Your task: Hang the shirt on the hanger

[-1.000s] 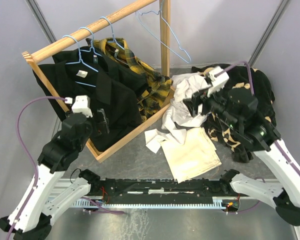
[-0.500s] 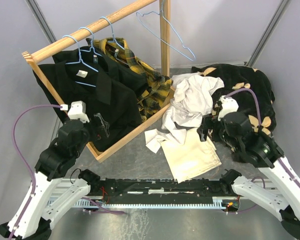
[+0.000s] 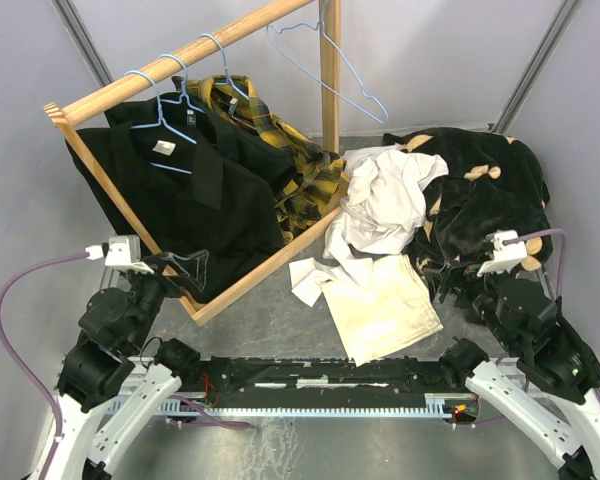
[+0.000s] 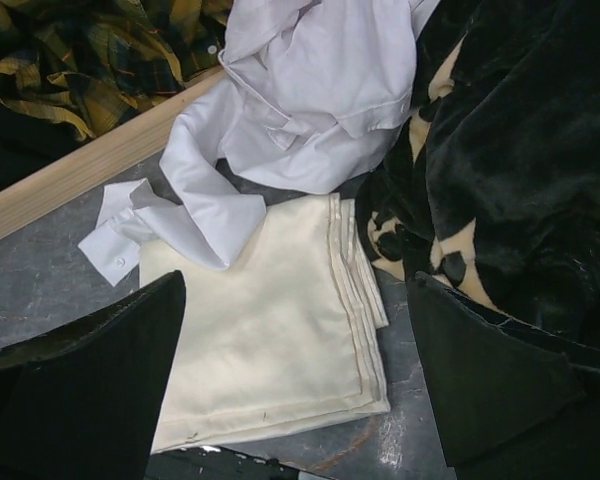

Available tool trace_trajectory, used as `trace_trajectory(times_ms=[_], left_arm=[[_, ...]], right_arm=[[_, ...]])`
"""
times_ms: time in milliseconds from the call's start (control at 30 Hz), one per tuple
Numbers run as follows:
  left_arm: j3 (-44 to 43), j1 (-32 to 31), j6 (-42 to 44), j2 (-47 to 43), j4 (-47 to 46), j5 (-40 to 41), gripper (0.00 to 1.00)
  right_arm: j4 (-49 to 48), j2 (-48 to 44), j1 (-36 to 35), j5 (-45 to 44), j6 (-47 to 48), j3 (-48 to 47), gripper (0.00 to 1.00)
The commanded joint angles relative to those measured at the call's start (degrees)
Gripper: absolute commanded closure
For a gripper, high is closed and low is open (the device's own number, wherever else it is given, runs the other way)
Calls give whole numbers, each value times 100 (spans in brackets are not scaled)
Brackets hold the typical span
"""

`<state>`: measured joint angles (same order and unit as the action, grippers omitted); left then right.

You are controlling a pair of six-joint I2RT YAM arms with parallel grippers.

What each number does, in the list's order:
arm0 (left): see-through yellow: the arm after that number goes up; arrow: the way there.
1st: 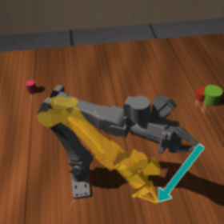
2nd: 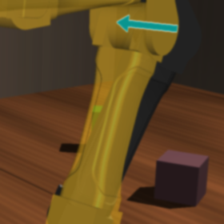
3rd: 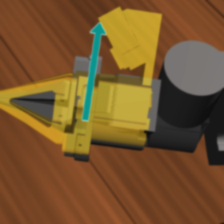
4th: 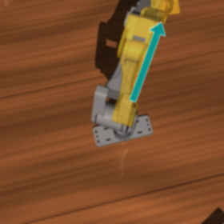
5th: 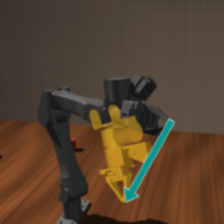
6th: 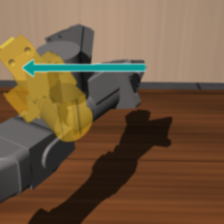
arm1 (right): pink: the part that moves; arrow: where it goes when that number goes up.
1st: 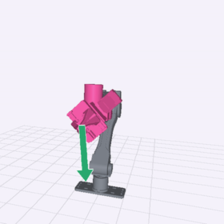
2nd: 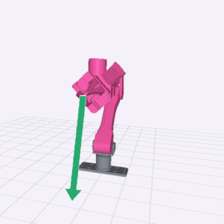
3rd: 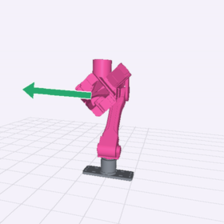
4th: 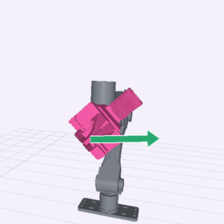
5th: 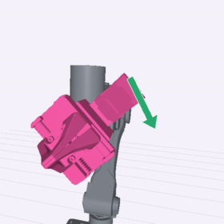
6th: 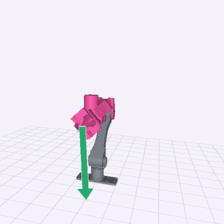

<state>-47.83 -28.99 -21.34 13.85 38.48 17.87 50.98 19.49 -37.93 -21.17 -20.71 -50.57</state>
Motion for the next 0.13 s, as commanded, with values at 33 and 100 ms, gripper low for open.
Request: trace_trajectory(times_ms=[33, 100], left_arm=[[238, -1, 166, -131, -386, -47, 1], [292, -3, 162, -153, -420, -68, 0]], right_arm=[[-408, -219, 2, -264, 102, 151, 1], [-451, -219, 10, -229, 151, 169, 1]])
